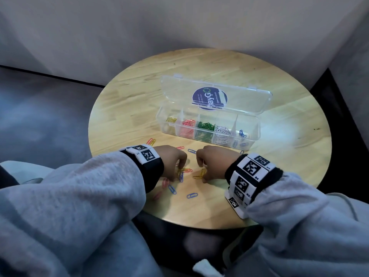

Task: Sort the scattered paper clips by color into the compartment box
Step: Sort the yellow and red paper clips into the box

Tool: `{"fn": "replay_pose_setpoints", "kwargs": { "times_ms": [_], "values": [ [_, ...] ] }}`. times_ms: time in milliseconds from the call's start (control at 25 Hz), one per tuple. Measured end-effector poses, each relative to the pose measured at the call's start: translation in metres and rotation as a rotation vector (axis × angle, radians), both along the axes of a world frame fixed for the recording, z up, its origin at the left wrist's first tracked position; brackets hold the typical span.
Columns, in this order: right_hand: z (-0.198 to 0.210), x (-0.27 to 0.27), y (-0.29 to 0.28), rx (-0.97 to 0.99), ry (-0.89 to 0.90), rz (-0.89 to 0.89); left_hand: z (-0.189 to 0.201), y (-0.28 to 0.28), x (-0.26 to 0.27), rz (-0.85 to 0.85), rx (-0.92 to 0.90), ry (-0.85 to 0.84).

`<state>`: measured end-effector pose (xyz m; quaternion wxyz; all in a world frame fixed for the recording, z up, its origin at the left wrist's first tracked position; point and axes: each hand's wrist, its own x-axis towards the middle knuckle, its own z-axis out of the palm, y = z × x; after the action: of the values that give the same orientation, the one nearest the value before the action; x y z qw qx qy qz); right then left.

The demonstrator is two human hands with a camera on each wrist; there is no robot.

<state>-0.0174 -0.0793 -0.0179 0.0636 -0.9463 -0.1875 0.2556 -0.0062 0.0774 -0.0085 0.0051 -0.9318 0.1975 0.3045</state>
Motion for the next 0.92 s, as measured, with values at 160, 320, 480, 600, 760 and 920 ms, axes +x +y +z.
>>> {"fn": "replay_pose_setpoints", "kwargs": {
  "times_ms": [160,320,480,600,760,920],
  "values": [
    [-0.001,-0.004,0.002,-0.046,0.022,-0.056,-0.003,-0.001,0.002,-0.029,-0.006,-0.015],
    [-0.002,-0.004,0.009,-0.009,0.009,-0.074,-0.004,0.0,0.003,-0.039,-0.041,-0.027],
    [-0.007,-0.004,0.007,0.019,-0.024,-0.079,-0.006,-0.001,0.002,-0.045,-0.062,-0.029],
    [-0.006,-0.006,0.004,0.054,-0.032,-0.14,-0.007,-0.003,0.003,-0.02,-0.08,-0.048],
    [-0.008,-0.001,0.007,-0.013,0.012,-0.152,-0.008,-0.006,0.007,-0.038,-0.096,-0.053],
    [-0.01,0.001,0.01,-0.062,0.031,-0.141,-0.009,-0.004,0.011,-0.003,-0.1,-0.024]
  ]
}}
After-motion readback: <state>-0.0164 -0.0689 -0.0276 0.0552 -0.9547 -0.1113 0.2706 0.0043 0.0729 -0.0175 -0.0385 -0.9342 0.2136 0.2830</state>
